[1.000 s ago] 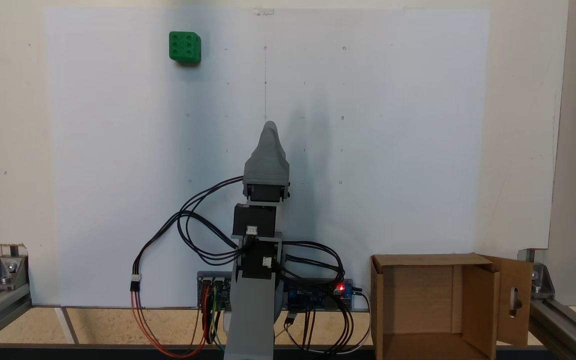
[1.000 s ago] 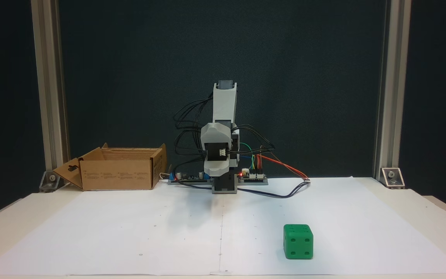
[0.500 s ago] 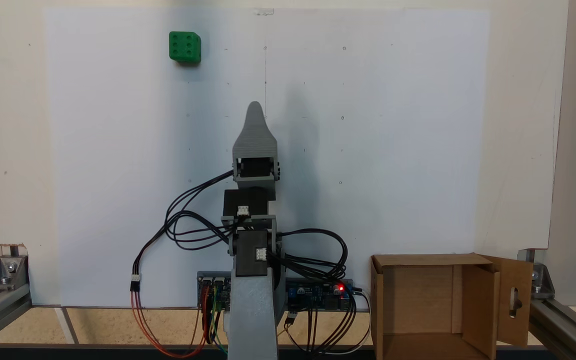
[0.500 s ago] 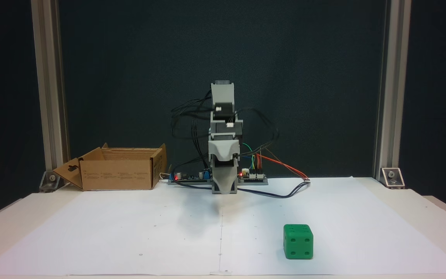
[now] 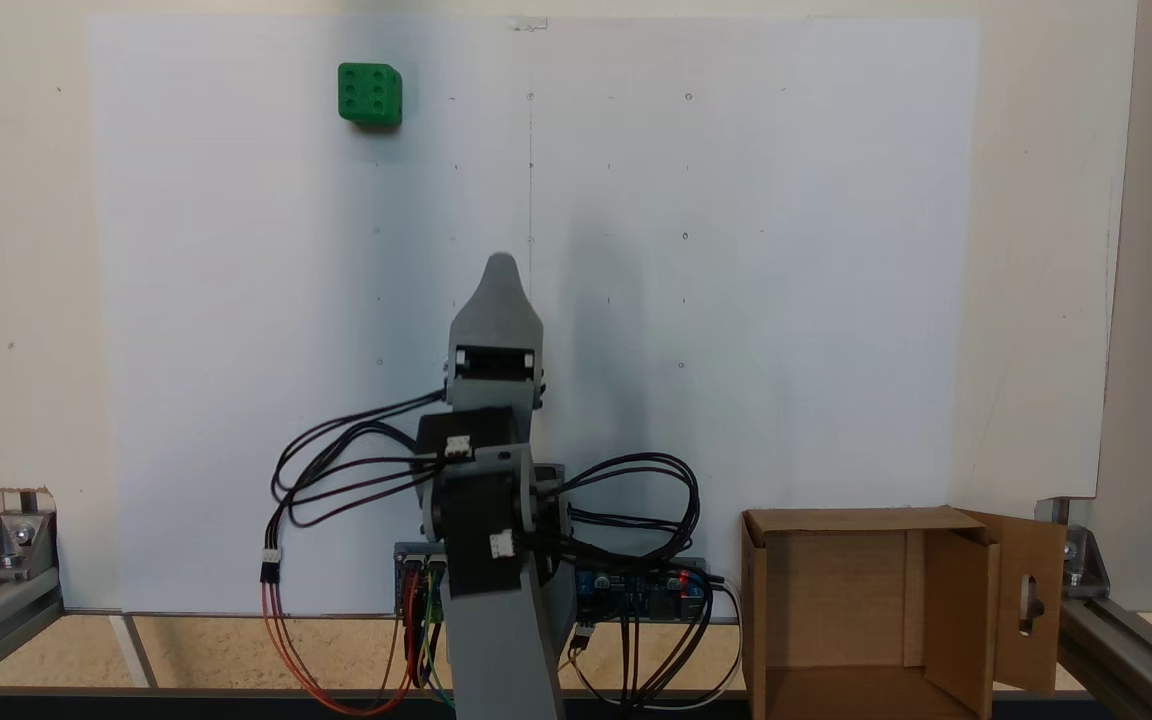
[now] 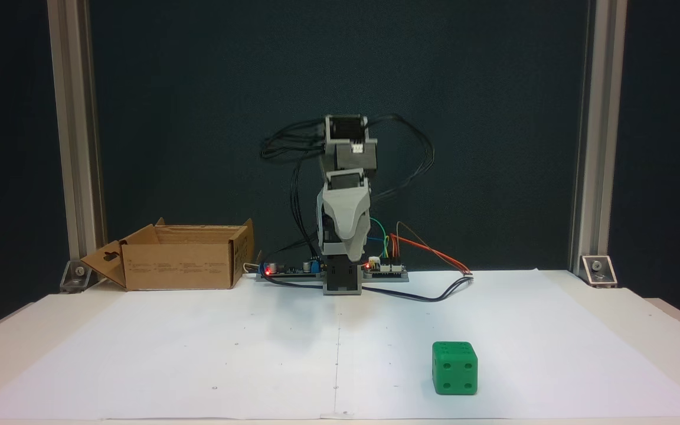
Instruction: Grasp a green dice and put it in the bin.
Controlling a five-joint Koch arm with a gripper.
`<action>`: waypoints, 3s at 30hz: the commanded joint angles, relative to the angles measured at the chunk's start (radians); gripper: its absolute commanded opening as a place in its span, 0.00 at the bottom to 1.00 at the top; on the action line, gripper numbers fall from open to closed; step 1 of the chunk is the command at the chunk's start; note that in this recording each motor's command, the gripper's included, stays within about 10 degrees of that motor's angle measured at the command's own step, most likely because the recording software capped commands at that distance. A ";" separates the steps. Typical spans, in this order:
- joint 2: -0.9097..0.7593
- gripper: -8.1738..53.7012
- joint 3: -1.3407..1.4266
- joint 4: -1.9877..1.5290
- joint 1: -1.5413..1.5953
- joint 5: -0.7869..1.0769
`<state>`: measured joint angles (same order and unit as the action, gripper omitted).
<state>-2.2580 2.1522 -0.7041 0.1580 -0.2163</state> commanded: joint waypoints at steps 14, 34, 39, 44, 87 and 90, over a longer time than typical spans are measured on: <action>0.318 0.86 -0.472 -0.279 0.169 -0.164; 0.747 0.85 -1.080 -0.382 0.285 -0.362; 0.848 0.85 -1.206 -0.387 0.328 -0.365; 0.953 0.85 -1.325 -0.423 0.356 -0.367; 1.350 0.84 -1.753 -0.739 0.242 -0.383; 1.397 0.85 -1.815 -0.755 0.242 -0.385</action>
<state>-0.8621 0.4080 -1.3729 0.4019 -0.5369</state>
